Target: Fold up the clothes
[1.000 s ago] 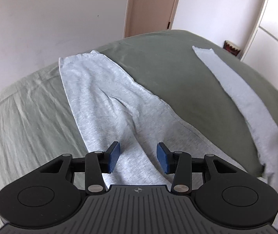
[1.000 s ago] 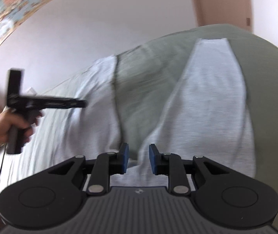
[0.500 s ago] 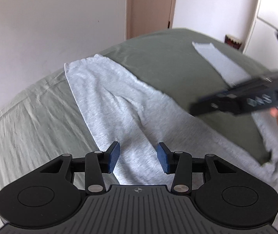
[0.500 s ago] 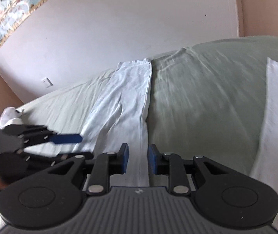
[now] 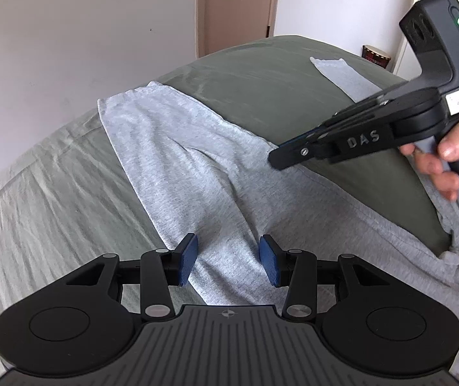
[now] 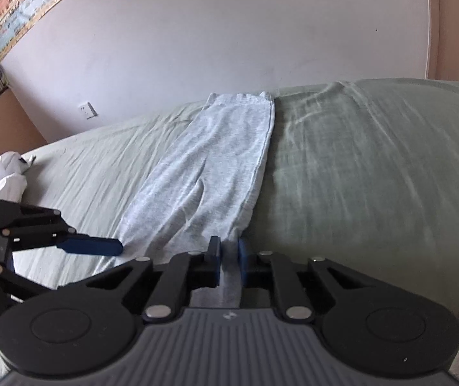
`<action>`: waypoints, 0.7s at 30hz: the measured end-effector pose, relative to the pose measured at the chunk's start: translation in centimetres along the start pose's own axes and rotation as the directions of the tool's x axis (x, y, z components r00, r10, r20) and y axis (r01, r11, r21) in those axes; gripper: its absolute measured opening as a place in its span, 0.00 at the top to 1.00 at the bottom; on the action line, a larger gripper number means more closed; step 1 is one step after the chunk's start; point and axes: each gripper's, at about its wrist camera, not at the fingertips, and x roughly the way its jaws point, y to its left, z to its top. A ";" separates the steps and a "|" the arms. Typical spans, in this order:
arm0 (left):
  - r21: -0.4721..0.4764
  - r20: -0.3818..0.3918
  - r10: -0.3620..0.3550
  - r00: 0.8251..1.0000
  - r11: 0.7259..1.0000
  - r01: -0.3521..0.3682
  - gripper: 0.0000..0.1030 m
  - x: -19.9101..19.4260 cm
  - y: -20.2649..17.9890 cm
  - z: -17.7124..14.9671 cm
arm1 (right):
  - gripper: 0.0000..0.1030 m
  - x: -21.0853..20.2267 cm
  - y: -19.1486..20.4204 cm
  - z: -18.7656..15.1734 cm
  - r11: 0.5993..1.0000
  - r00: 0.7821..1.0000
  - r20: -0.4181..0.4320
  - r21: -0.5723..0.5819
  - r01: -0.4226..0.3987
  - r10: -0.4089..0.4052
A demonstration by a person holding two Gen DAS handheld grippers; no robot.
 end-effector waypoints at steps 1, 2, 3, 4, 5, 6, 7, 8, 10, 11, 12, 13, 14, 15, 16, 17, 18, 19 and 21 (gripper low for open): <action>0.001 -0.001 0.000 1.000 1.000 0.000 0.59 0.0 0.0 0.0 | 0.93 -0.1 0.0 0.0 1.000 1.000 -0.007 -0.010 0.013 -0.013; 0.003 -0.002 0.002 1.000 1.000 -0.002 0.59 0.1 -0.1 0.0 | 0.94 -0.1 0.1 0.0 0.999 1.000 -0.013 -0.022 0.028 -0.028; 0.005 -0.004 0.005 1.000 1.000 -0.005 0.59 0.1 -0.2 0.0 | 0.95 -0.1 0.3 0.0 0.998 0.999 -0.018 -0.034 0.043 -0.043; 0.008 -0.005 0.009 1.000 1.000 -0.009 0.59 0.1 -0.2 0.0 | 0.95 0.1 0.7 0.1 0.996 0.997 -0.028 -0.061 0.071 -0.073; 0.013 -0.006 0.013 1.000 1.000 -0.013 0.59 0.2 -0.4 0.0 | 0.95 0.4 1.1 0.1 0.992 0.994 -0.037 -0.080 0.097 -0.101; 0.019 -0.006 0.019 1.000 1.000 -0.019 0.59 0.2 -0.5 -0.1 | 0.95 0.5 1.4 0.0 0.990 0.992 -0.041 -0.084 0.112 -0.115; 0.022 -0.005 0.021 1.000 1.000 -0.021 0.59 0.3 -0.5 -0.1 | 0.95 0.5 1.6 -0.2 0.989 0.992 -0.042 -0.084 0.118 -0.122; 0.021 -0.003 0.023 1.000 1.000 -0.023 0.59 0.3 -0.6 -0.2 | 0.95 0.5 1.7 -0.2 0.989 0.991 -0.042 -0.083 0.122 -0.126; 0.010 -0.001 0.027 1.000 1.000 -0.027 0.59 0.0 -0.6 -0.1 | 0.92 0.3 1.8 -0.3 0.989 0.992 -0.031 -0.080 0.122 -0.125; -0.001 0.001 0.025 1.000 1.000 -0.025 0.59 -0.3 -0.6 0.0 | 0.82 -0.3 1.8 -0.4 0.991 0.993 -0.018 -0.069 0.113 -0.115; -0.010 0.008 0.018 1.000 1.000 -0.018 0.59 -0.7 -0.6 0.0 | 0.71 -0.9 1.6 -0.5 0.993 0.994 -0.009 -0.054 0.105 -0.106; -0.013 0.017 0.009 1.000 1.000 -0.009 0.59 -1.1 -0.7 0.0 | 0.67 -1.8 1.3 -0.6 0.995 0.996 0.005 -0.035 0.093 -0.093; -0.012 0.022 -0.002 1.000 1.000 0.002 0.59 -1.5 -0.8 -0.2 | 0.66 -3.0 0.7 -0.9 0.998 0.998 0.023 -0.003 0.064 -0.064; -0.008 0.024 -0.014 1.000 1.000 0.015 0.59 -2.0 -1.1 -0.5 | 0.66 -3.8 0.3 -1.2 0.999 0.999 0.028 0.021 0.041 -0.041; -0.003 0.023 -0.024 0.999 1.000 0.024 0.59 -2.3 -1.3 -0.9 | 0.66 -4.1 0.1 -1.4 0.999 0.999 0.024 0.034 0.028 -0.029; 0.001 0.019 -0.030 0.999 1.000 0.030 0.59 -2.5 -1.6 -1.2 | 0.66 -4.8 -0.3 -2.1 0.999 1.000 0.017 0.051 0.008 -0.009; 0.007 0.015 -0.036 0.999 0.999 0.036 0.59 -2.6 -1.9 -1.6 | 0.66 -5.4 -0.6 -2.8 0.998 1.000 0.011 0.063 -0.005 0.005; 0.012 0.012 -0.041 0.999 0.999 0.041 0.59 -2.7 -2.2 -2.0 | 0.66 -5.7 -0.9 -3.5 0.997 1.000 0.002 0.077 -0.017 0.017; 0.020 0.010 -0.047 0.999 0.999 0.047 0.59 -2.8 -2.6 -2.7 | 0.66 -6.1 -1.6 -4.8 0.993 0.999 -0.008 0.113 -0.042 0.044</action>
